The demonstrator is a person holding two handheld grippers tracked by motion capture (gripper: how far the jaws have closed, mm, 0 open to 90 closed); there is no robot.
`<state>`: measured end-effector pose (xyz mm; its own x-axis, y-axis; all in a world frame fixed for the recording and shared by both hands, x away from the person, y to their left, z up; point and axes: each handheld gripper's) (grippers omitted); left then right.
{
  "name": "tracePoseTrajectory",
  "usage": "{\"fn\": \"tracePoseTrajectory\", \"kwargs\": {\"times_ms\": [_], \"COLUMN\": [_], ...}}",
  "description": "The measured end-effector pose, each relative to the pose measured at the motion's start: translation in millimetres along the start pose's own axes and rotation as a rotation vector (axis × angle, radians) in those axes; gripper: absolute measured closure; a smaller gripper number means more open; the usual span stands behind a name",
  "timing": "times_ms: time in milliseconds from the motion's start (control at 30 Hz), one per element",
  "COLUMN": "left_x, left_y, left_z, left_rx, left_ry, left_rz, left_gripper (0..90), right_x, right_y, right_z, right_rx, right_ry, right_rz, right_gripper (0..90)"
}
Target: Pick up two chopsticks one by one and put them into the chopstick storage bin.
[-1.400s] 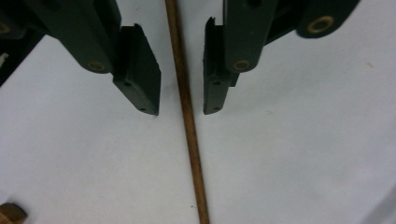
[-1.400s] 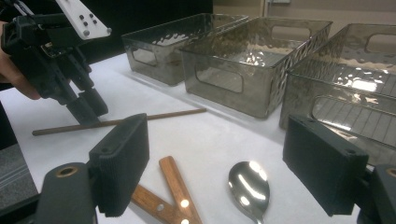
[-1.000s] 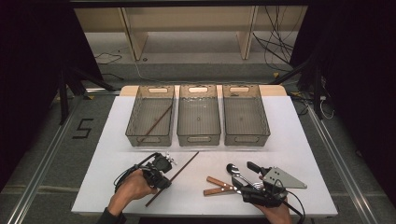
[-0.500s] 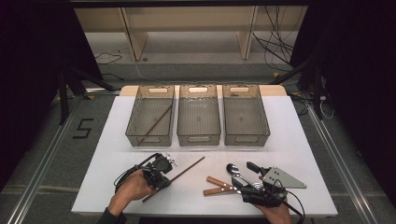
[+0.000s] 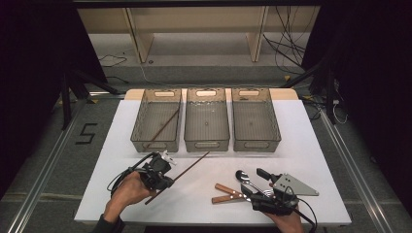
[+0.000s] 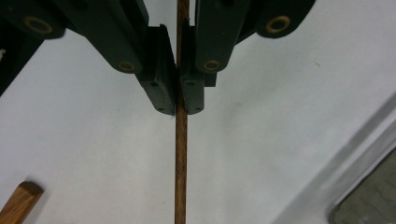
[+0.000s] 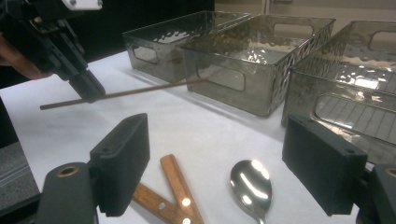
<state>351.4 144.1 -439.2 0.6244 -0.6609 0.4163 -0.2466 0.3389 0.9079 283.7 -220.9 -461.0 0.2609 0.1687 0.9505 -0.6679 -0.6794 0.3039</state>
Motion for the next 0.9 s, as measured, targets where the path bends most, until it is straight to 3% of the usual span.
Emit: {"fn": "tracePoseTrajectory", "kwargs": {"times_ms": [233,433,600,900], "left_x": [-0.1,0.8,2.6,9.0], "left_y": [7.4,13.0,20.9,41.1], "left_z": [-2.6,-4.7,-8.9,-16.6], "left_rx": [-0.012,-0.022,-0.002,0.038], "left_ry": [-0.010,-0.001,0.020,0.032], "left_rz": [0.032,0.089,0.164,0.242], "left_gripper": [84.3,84.2,84.2,84.3], "right_x": [-0.1,-0.1,-0.1,-0.3], "right_y": [0.1,0.0,0.0,-0.8], "right_z": [0.0,0.0,0.0,-0.5], "right_rx": [-0.001,-0.001,-0.001,-0.002], "right_ry": [0.000,0.001,-0.002,-0.003], "right_rz": [-0.001,-0.001,-0.002,-0.009], "right_gripper": [23.9,23.9,23.9,23.9]}}
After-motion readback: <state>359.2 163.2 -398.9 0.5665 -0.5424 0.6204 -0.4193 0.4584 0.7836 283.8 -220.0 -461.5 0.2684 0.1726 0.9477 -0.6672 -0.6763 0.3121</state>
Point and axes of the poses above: each handheld gripper's, and its own axes: y roughly backward along the jaws, x roughly out of its top, z roughly to its right
